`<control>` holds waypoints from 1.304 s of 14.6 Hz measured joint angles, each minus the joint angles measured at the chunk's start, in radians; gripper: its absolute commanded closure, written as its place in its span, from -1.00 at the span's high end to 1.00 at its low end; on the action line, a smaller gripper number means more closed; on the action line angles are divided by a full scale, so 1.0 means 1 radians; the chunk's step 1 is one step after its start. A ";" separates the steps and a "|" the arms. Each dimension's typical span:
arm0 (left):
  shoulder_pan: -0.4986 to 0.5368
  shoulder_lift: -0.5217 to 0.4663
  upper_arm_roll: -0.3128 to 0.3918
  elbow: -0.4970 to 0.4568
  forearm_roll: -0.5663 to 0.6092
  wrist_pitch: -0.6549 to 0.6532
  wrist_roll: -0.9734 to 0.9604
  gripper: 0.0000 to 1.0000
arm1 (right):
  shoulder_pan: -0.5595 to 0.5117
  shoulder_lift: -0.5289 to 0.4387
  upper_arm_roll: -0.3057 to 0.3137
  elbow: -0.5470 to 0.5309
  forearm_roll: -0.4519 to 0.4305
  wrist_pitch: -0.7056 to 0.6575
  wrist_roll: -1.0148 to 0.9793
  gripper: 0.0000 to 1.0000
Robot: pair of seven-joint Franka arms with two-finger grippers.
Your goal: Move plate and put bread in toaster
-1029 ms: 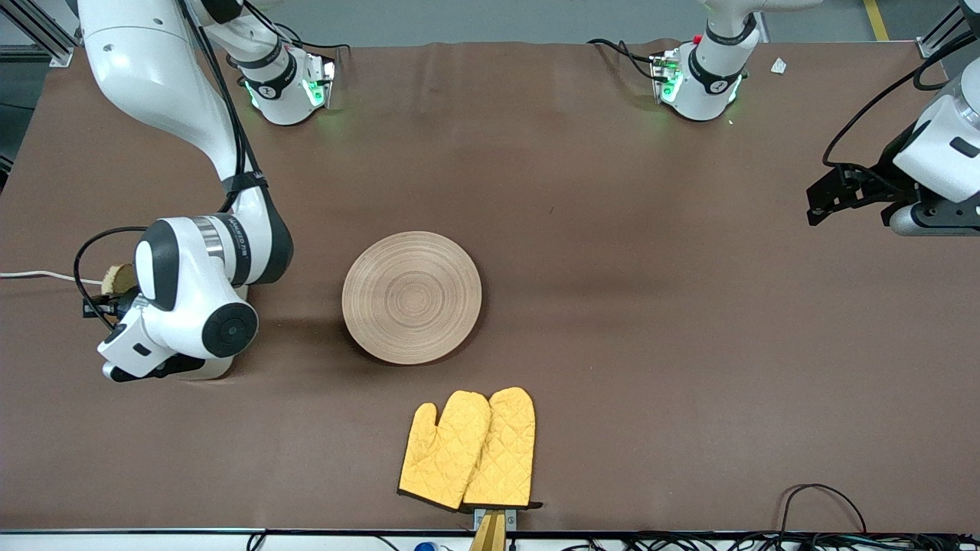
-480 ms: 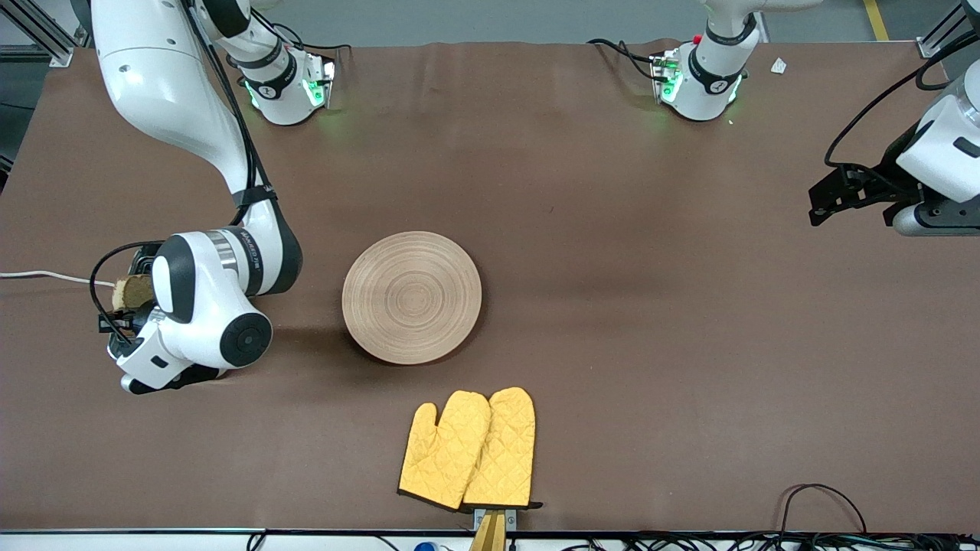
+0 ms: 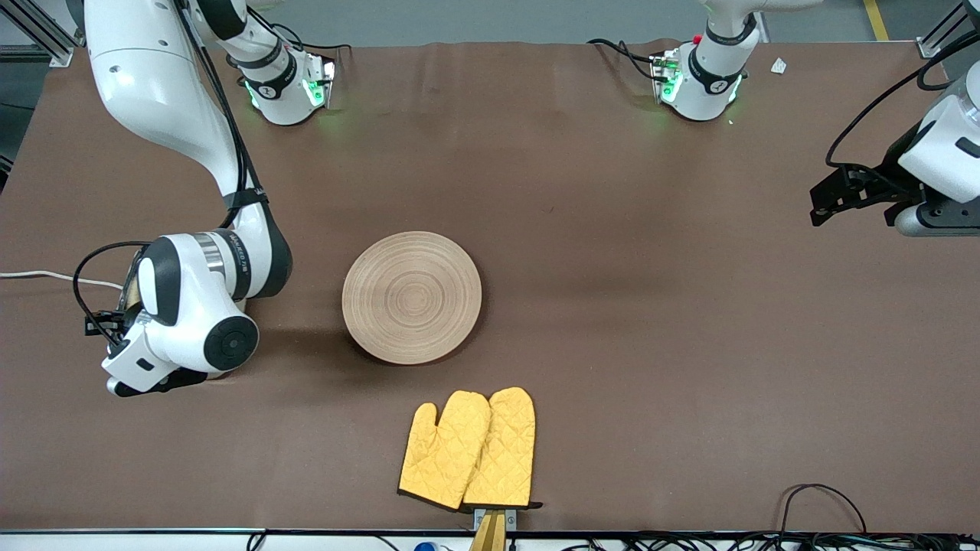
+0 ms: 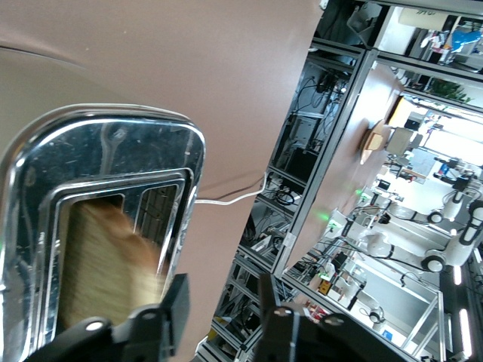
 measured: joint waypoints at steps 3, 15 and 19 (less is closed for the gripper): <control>0.000 -0.002 0.000 0.000 0.000 0.000 0.000 1.00 | 0.001 0.000 0.004 0.012 0.016 0.000 0.000 1.00; 0.002 -0.010 0.001 0.001 0.000 -0.001 0.006 1.00 | -0.089 -0.334 -0.007 0.169 0.609 -0.022 -0.008 1.00; 0.003 -0.010 0.001 0.001 0.000 -0.001 0.008 1.00 | -0.270 -0.440 -0.009 0.141 0.860 -0.020 -0.126 1.00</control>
